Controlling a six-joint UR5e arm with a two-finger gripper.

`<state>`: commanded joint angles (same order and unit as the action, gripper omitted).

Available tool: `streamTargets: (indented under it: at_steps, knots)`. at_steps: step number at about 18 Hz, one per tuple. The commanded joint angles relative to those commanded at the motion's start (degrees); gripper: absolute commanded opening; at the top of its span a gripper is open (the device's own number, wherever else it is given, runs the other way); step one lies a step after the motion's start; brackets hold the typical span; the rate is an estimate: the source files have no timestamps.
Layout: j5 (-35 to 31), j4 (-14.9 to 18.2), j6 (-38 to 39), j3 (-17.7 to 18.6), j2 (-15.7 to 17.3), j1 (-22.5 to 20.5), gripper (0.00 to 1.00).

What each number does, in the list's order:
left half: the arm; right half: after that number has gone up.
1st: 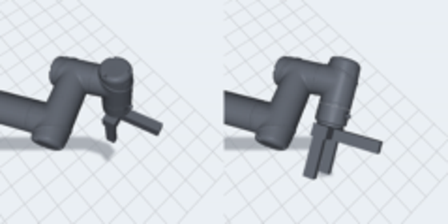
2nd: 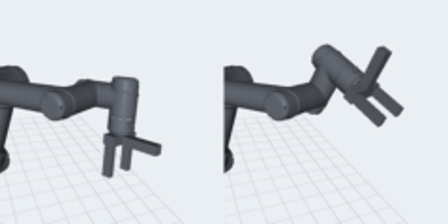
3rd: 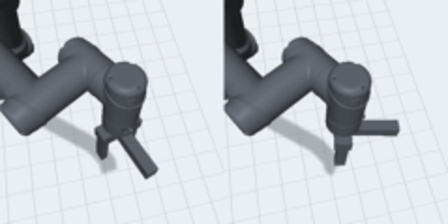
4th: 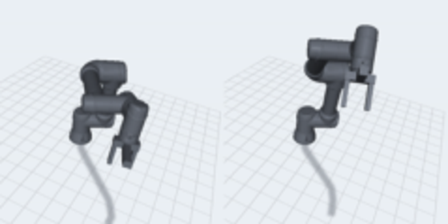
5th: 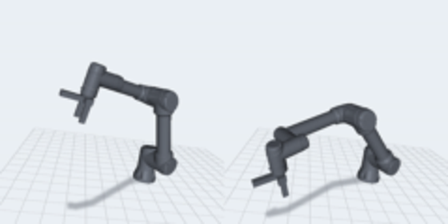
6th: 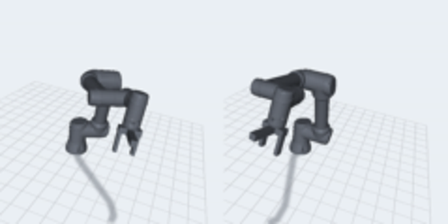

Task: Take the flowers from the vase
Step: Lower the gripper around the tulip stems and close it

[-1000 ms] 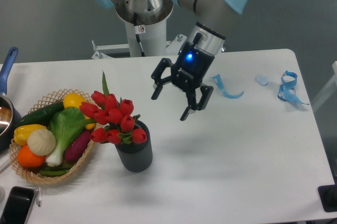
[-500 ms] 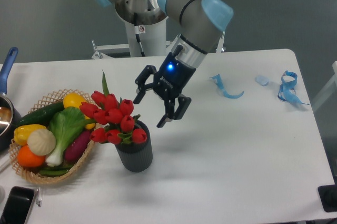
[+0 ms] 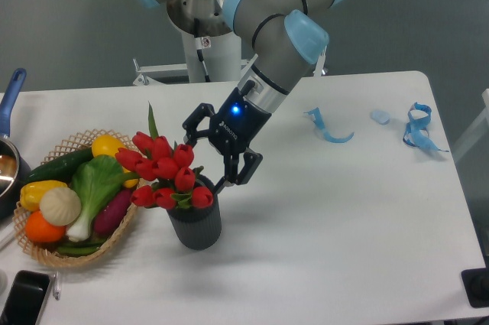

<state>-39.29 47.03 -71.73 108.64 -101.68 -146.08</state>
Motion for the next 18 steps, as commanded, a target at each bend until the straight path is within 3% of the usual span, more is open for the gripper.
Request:
streamTargets:
  at_steps: [12,16,17,18]
  knots:
    - [-0.4,-1.1,0.4,-0.3,-1.6,1.9,0.98]
    - [-0.4,-1.1,0.3,-0.3,-1.6,1.9,0.75]
    - [-0.4,-1.1,0.3,-0.2,-1.6,1.9,0.59]
    - [-0.4,-1.1,0.3,-0.2,-1.5,1.9,0.53]
